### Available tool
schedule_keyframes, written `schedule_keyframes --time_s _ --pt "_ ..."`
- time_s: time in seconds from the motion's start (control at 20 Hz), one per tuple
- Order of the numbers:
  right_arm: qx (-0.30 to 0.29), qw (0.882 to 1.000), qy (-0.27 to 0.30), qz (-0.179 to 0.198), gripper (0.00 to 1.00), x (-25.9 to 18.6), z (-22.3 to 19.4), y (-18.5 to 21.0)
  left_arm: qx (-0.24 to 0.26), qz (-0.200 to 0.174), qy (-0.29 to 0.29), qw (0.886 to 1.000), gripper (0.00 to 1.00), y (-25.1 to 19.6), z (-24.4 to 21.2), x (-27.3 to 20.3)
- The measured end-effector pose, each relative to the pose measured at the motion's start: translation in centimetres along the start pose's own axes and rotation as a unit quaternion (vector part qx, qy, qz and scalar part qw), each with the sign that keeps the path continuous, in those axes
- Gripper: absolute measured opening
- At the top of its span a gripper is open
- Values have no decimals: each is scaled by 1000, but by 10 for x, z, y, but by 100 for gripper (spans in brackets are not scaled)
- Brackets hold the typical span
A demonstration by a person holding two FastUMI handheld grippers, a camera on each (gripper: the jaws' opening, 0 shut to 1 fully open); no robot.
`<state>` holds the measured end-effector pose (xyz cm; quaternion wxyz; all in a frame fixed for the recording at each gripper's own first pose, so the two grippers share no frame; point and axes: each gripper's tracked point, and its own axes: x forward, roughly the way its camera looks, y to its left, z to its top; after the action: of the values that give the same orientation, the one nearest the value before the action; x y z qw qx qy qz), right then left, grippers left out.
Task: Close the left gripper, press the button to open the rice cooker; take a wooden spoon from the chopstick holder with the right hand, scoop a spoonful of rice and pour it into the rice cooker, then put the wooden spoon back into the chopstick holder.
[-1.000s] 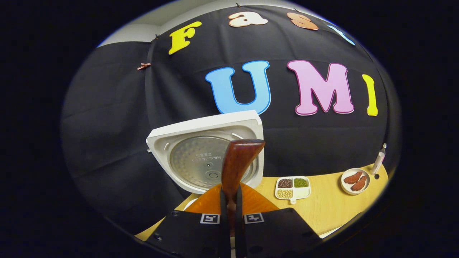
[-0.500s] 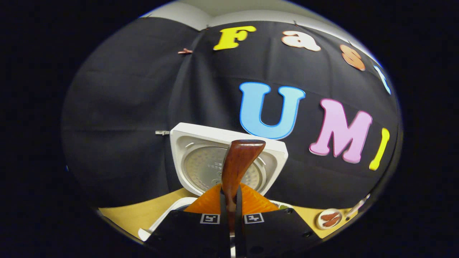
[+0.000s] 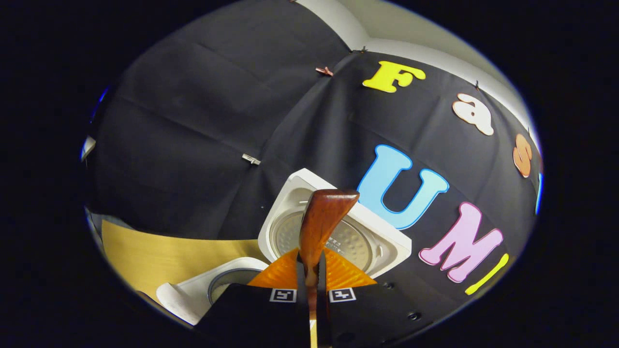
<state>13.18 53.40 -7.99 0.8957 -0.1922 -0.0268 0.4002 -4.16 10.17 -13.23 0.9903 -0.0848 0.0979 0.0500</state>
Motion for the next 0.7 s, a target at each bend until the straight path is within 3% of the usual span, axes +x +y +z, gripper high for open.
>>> schedule_keyframes --time_s 0.2,0.4,0.55,0.7 --pt "-13 1000 -5 5 10 -1 2 4 0 1 -1 1000 95 -1 0 0" --pt "75 997 17 2 10 1 -4 -7 1 2 -2 1000 95 -3 1 2" --pt "201 979 41 -15 10 -7 -17 -24 1 1 -3 1000 95 -8 1 3" --pt "283 957 48 -28 10 -21 -26 -49 5 1 -5 1000 95 -12 4 3"
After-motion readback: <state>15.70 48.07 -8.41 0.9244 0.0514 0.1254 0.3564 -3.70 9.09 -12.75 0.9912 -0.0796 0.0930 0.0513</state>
